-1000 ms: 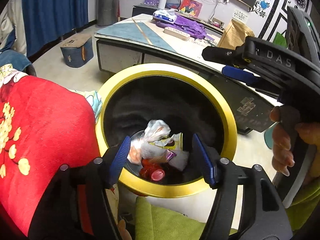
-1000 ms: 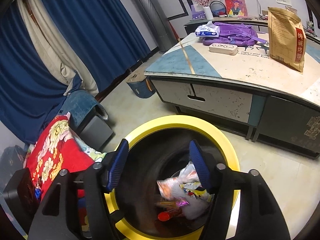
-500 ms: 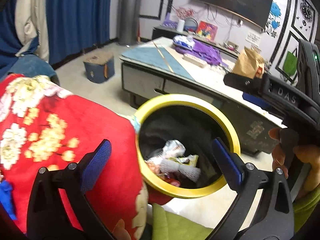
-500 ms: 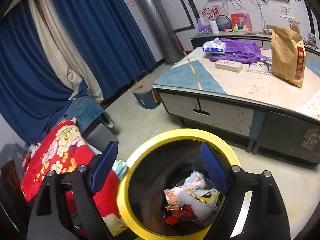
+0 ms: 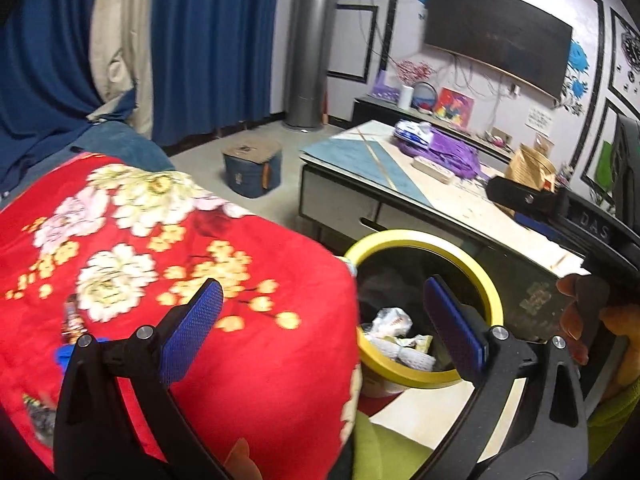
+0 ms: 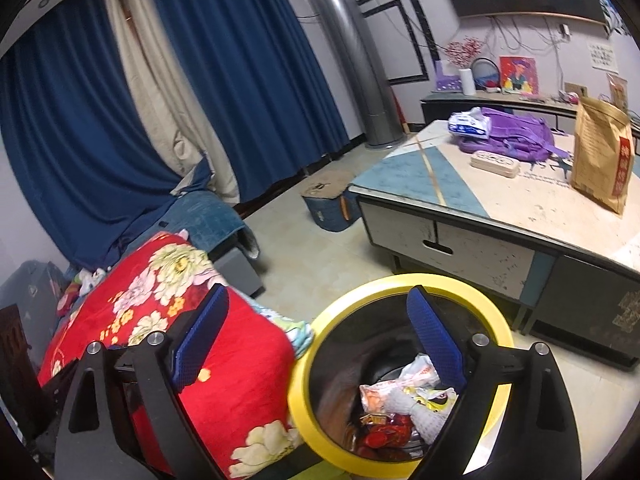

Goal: Collect trash
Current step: 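Move both tools back over the bed toward the blue glove, then close the right tool on a purple wrapper while the left approaches the black-green snack bag, then close the left tool on the black-green snack bag while the right lifts the purple wrapper, then carry the snack bag and purple wrapper in both tools over the bin, then open the right tool over the bin while the left tool releases the snack bag, then move both tools back over the bed toward the blue glove and chocolate bar, then close the right tool on the blue glove while the left grasps the chocolate bar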

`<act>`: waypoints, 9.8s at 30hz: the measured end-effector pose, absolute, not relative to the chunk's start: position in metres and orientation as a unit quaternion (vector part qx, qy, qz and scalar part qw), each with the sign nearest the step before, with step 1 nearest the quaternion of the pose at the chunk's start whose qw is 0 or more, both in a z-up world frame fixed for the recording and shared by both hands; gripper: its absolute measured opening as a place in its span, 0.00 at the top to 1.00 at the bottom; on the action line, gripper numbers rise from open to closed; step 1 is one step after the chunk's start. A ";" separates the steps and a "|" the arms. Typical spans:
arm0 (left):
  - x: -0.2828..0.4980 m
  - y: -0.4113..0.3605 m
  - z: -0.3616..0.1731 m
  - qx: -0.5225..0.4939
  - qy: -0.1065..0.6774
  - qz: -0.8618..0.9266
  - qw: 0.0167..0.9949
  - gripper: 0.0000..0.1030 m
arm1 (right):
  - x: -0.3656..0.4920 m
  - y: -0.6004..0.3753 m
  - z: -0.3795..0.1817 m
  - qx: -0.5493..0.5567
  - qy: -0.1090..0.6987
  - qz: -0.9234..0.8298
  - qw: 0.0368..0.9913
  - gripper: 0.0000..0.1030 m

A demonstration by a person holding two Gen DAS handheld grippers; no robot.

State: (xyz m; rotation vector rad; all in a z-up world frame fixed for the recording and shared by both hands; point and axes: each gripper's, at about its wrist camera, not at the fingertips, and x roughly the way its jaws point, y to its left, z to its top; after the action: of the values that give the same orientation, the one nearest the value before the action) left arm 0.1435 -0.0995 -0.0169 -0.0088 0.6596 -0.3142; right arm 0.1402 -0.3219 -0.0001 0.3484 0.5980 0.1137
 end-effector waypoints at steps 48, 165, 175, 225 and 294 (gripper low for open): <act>0.076 0.090 0.031 -0.043 0.257 0.027 0.965 0.11 | 0.087 -0.151 0.023 0.062 0.285 0.259 0.921 0.15; 0.111 -0.050 0.002 -0.030 0.332 -0.216 0.918 0.89 | 0.133 -0.234 -0.011 0.083 0.296 0.176 0.935 0.92; 0.136 -0.107 -0.013 -0.013 0.345 -0.271 0.899 0.88 | 0.132 -0.294 -0.034 0.111 0.320 0.097 0.936 0.92; 0.181 -0.138 -0.035 -0.017 0.341 -0.211 0.916 0.11 | 0.124 -0.363 -0.068 0.206 0.332 0.008 0.920 0.38; 0.182 0.152 -0.089 -0.297 0.397 -0.054 0.867 0.44 | 0.137 -0.017 -0.079 -0.004 0.439 0.375 0.816 0.96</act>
State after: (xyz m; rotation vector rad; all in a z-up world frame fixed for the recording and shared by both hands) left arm 0.1820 0.1523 -0.0892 -0.6218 0.8312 -0.1125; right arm 0.1375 -0.0172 -0.0790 -0.0090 0.9366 0.7999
